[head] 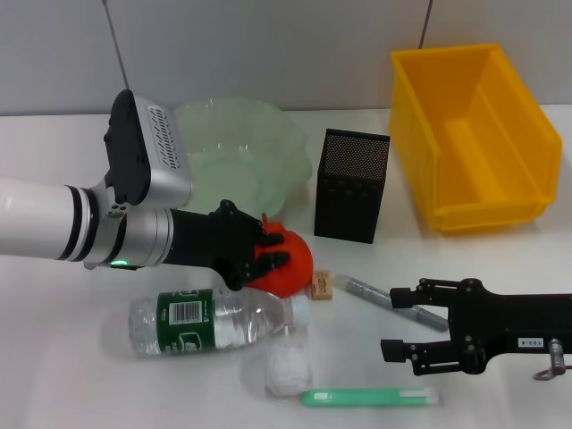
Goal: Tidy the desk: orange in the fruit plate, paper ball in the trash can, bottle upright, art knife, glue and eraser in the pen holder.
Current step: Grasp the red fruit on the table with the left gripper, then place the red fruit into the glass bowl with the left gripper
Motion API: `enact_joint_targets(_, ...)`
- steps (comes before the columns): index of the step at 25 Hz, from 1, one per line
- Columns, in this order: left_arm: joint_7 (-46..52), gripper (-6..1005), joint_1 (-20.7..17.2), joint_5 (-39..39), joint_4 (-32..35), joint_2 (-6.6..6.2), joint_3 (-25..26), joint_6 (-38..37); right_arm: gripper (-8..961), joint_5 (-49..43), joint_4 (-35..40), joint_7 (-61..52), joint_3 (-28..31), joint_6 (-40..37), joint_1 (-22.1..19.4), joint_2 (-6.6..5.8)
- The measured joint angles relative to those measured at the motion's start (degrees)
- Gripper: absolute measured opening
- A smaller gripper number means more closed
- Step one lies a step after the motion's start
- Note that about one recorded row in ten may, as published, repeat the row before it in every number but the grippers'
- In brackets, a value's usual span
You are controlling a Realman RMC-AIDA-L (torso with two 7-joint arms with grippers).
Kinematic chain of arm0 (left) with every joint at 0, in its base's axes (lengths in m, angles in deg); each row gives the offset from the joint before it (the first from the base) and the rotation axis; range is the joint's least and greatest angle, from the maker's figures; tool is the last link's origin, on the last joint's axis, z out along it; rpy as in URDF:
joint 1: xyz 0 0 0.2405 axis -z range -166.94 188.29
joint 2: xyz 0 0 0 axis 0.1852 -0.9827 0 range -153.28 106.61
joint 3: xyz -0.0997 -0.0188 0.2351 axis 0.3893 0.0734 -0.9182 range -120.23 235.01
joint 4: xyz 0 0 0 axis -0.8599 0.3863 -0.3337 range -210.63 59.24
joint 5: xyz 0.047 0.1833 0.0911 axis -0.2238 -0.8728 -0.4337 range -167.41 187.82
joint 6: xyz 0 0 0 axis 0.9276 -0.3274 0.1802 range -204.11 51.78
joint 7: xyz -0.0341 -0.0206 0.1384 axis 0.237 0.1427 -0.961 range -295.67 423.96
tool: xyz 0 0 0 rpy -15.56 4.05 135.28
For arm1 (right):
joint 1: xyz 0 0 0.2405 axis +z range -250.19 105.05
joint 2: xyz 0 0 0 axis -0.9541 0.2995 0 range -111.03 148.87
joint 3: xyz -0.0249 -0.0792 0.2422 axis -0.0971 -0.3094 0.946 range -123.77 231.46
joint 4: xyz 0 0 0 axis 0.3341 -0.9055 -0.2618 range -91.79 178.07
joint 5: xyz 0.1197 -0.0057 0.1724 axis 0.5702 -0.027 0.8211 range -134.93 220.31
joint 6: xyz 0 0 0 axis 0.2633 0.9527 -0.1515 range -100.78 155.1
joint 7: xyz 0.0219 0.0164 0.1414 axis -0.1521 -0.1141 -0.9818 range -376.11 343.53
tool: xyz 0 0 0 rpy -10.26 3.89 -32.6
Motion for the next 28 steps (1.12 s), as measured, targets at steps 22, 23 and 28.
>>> enact_joint_targets(22,4.19,71,-1.88,9.51,6.47,-0.36,3.41,-6.57,810,-0.01,0.0,0.01,0.0,0.23,-0.2,-0.09)
enact_joint_targets(23,4.24,74,-2.56,10.9,7.5,-0.36,4.57,-6.52,810,-0.01,0.0,0.01,0.0,0.22,-0.25,-0.09)
enact_joint_targets(28,4.0,88,-2.72,12.0,7.78,-0.35,6.99,-5.54,809,-0.01,0.0,0.01,0.0,0.21,-0.43,-0.04)
